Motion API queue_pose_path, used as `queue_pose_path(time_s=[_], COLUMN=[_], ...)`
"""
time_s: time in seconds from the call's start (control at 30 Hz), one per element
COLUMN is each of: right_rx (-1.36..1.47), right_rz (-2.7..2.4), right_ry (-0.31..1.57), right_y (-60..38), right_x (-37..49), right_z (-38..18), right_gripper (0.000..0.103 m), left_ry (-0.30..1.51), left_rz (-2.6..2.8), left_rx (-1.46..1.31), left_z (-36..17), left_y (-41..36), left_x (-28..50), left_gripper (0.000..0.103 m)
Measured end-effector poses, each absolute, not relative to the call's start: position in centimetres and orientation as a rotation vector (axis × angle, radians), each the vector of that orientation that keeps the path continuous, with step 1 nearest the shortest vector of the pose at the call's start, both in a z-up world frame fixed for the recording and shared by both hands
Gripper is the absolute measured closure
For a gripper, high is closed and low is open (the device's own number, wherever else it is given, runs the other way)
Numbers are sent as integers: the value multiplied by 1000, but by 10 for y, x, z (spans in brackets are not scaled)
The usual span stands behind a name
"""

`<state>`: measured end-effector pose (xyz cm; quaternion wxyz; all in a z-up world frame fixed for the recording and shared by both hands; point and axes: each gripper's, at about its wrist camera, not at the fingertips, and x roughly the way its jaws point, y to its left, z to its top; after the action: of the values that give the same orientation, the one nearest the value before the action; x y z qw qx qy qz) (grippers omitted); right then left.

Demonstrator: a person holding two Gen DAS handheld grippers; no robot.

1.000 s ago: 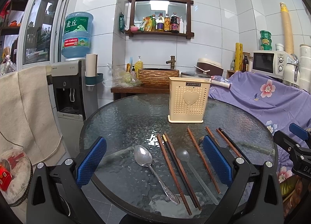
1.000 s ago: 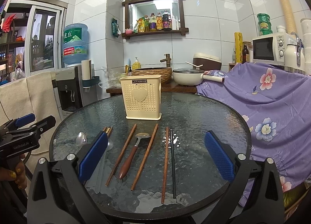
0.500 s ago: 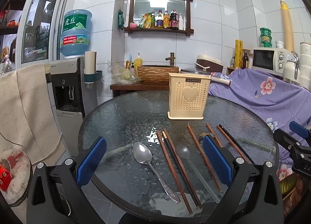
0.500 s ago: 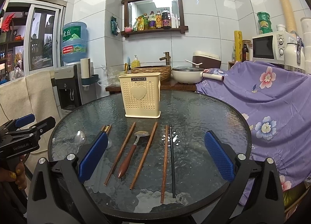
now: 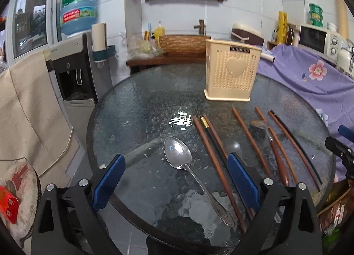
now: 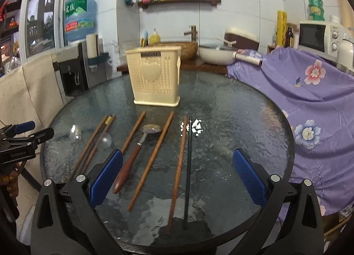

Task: Organize utensils
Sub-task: 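Lower the left tool onto the silver spoon and close it while the right tool grasps the black chopstick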

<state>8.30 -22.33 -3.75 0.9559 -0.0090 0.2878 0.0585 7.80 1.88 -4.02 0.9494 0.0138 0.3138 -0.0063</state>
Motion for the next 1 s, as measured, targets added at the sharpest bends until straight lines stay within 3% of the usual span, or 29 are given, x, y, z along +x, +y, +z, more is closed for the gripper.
queue_pose_path(time_s=[0.07, 0.3, 0.5, 1.0], right_rx=[-17, -41, -34, 36], right_rz=[116, 131, 167, 189], right_ry=[616, 764, 880, 1042], right_y=[-229, -236, -234, -241], right_x=[97, 154, 190, 246], right_z=[-40, -49, -64, -79], right_gripper=[6, 36, 49, 67], left_ry=[672, 741, 803, 880], left_rz=[-14, -27, -36, -21], left_rx=[32, 29, 34, 42], left_z=[-43, -49, -57, -67], left_y=[20, 25, 24, 29], left_x=[88, 115, 128, 150], left_gripper=[18, 27, 32, 37])
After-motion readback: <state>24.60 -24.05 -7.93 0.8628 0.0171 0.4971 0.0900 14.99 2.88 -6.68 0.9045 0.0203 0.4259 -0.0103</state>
